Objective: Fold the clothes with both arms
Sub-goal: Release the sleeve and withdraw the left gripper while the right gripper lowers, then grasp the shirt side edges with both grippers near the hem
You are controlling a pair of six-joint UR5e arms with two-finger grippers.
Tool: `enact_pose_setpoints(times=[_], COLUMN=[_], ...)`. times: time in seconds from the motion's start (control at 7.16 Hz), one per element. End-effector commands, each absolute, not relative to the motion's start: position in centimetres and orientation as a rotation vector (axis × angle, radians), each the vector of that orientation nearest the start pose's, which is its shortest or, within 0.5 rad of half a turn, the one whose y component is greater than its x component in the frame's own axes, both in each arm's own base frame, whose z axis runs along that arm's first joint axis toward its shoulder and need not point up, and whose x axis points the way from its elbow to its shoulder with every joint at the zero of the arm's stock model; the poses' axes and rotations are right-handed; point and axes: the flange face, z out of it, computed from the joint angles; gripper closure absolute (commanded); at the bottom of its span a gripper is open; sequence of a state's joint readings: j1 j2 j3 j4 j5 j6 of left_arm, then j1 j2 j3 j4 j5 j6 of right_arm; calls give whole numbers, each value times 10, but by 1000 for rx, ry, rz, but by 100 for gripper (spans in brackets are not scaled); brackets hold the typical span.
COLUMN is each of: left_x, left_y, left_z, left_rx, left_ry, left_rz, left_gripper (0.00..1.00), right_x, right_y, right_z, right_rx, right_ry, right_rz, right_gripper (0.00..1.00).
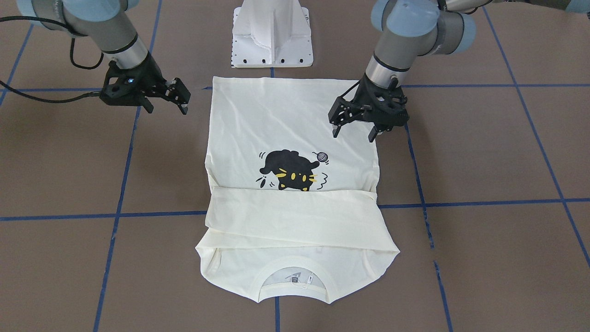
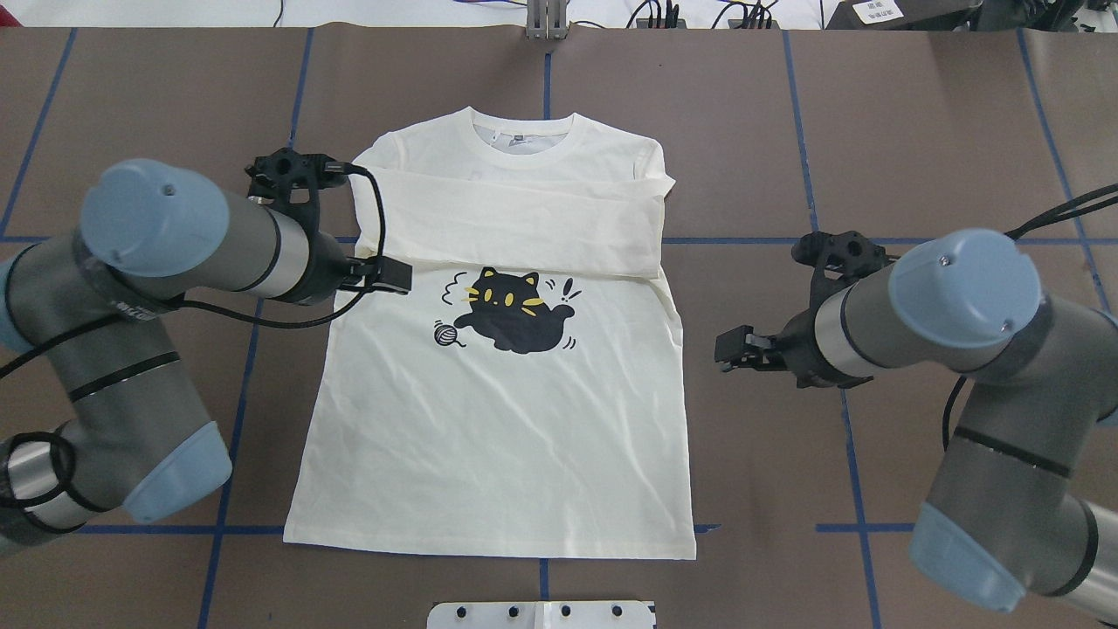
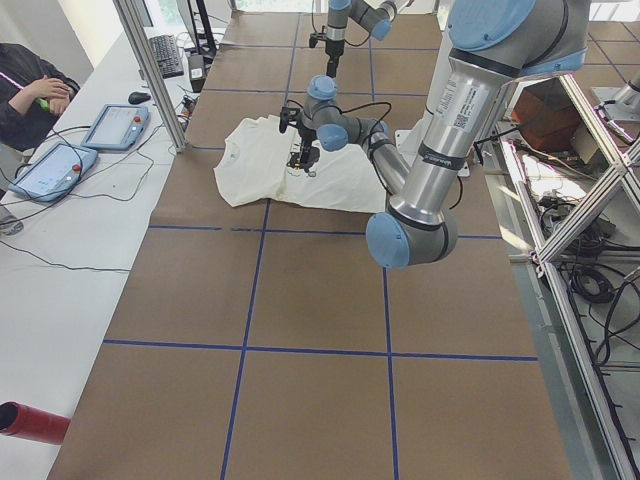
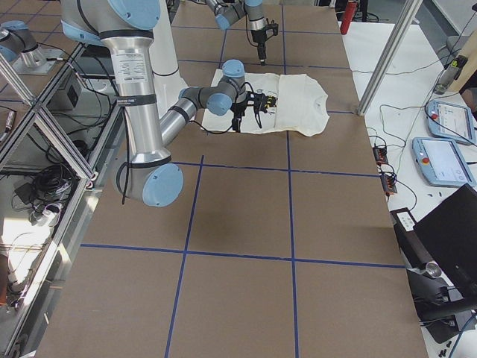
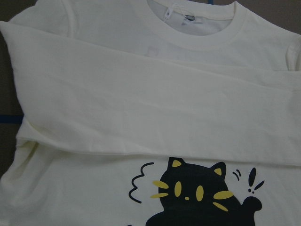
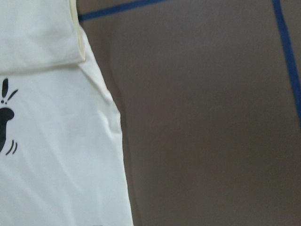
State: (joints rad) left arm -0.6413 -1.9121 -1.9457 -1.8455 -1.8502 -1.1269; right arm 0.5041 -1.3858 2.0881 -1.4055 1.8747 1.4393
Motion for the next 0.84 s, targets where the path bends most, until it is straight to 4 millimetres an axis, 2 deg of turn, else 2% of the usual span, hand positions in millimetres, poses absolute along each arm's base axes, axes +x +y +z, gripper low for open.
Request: enact_pose_setpoints(times=[0.0, 0.14, 0.28, 0.42, 0.7], left_x=[367, 367, 367, 367, 368], left_y=[-408, -408, -408, -408, -409], left_z=[295, 298, 298, 298, 300], left_rx=[295, 291, 290, 290, 289], left_ry=[948, 943, 942, 942, 939], left_rz=[-14, -15, -15, -15, -16], left_gripper=[0, 0, 0, 0, 0], right_x=[-461, -477, -488, -500, -515], right_y=[-260, -234, -215, -198, -182], right_z=[308, 312, 312, 321, 335], right_rx=[21, 14, -6, -25, -42], right_ry=[-891, -879, -877, -857, -823], right_rz=[255, 234, 235, 208, 181], right_gripper=[0, 0, 0, 0, 0])
